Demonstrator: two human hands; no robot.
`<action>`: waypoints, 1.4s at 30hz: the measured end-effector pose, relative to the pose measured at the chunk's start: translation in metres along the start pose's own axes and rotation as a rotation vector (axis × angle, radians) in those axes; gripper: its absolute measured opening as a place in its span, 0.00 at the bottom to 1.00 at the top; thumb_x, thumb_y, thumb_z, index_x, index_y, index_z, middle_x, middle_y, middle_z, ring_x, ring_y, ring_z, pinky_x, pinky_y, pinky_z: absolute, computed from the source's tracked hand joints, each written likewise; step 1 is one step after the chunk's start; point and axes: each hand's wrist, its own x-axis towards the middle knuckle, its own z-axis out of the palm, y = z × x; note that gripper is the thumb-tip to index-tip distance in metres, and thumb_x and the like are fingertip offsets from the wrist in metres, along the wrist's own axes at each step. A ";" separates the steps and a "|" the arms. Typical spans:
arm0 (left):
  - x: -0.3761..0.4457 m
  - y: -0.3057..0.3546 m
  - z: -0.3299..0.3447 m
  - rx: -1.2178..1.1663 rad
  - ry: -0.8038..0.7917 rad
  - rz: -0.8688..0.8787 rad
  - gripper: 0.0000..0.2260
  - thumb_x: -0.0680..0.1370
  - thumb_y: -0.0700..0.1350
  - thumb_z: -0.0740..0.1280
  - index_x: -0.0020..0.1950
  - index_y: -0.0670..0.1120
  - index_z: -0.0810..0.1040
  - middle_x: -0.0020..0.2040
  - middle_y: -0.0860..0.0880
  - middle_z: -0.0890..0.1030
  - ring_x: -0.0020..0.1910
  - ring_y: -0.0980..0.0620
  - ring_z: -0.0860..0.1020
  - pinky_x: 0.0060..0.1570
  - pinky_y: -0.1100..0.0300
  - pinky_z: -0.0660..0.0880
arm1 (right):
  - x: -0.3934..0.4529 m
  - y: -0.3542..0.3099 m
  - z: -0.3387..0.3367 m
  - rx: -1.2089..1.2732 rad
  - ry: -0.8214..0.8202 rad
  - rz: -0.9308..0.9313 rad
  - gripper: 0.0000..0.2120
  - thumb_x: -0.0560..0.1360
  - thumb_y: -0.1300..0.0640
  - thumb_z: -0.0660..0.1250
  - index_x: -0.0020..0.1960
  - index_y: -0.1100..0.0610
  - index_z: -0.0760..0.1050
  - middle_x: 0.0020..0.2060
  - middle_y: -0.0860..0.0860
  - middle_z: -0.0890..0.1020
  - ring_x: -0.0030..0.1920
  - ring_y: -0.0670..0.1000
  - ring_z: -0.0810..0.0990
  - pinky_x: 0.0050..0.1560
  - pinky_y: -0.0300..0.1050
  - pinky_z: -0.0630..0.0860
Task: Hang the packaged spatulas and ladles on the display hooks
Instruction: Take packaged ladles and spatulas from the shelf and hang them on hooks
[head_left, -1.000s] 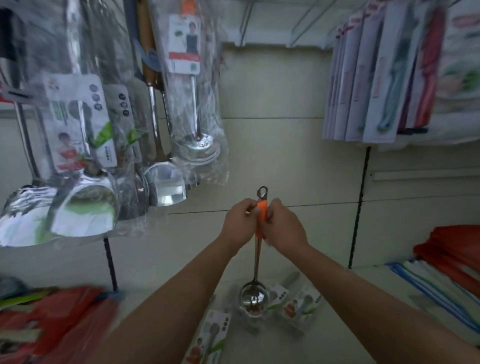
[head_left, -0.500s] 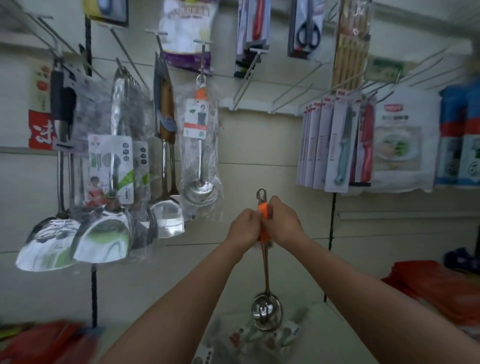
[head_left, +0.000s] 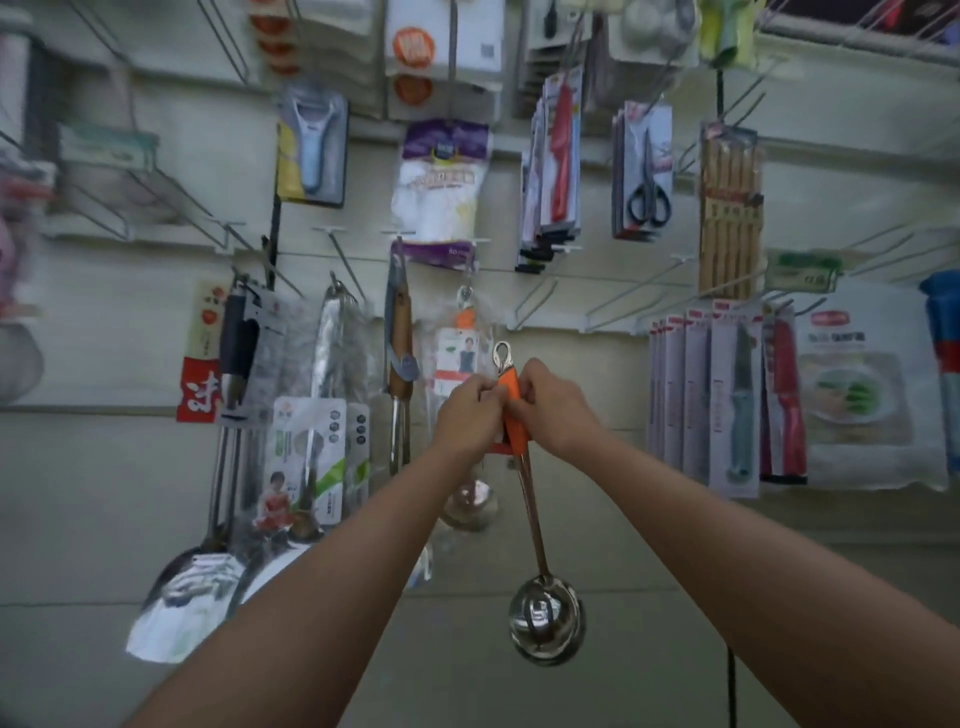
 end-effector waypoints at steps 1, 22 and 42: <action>0.006 0.005 -0.008 0.027 0.015 0.004 0.07 0.81 0.42 0.56 0.50 0.43 0.73 0.42 0.49 0.75 0.44 0.51 0.73 0.38 0.63 0.69 | 0.009 -0.008 0.001 0.020 -0.010 -0.005 0.09 0.78 0.55 0.62 0.46 0.58 0.63 0.34 0.49 0.69 0.41 0.53 0.71 0.35 0.43 0.64; 0.059 0.038 -0.052 0.111 0.133 0.093 0.10 0.77 0.35 0.54 0.51 0.46 0.71 0.41 0.47 0.75 0.36 0.52 0.74 0.30 0.66 0.73 | 0.097 -0.049 0.003 0.249 0.062 0.093 0.11 0.76 0.53 0.67 0.45 0.60 0.69 0.42 0.58 0.78 0.49 0.65 0.82 0.50 0.58 0.79; 0.057 0.024 -0.053 0.178 0.111 0.054 0.09 0.69 0.44 0.57 0.44 0.48 0.75 0.59 0.39 0.71 0.56 0.38 0.76 0.54 0.42 0.76 | 0.097 -0.047 0.020 0.619 0.061 0.375 0.16 0.74 0.54 0.69 0.50 0.68 0.74 0.41 0.62 0.81 0.32 0.57 0.81 0.39 0.55 0.82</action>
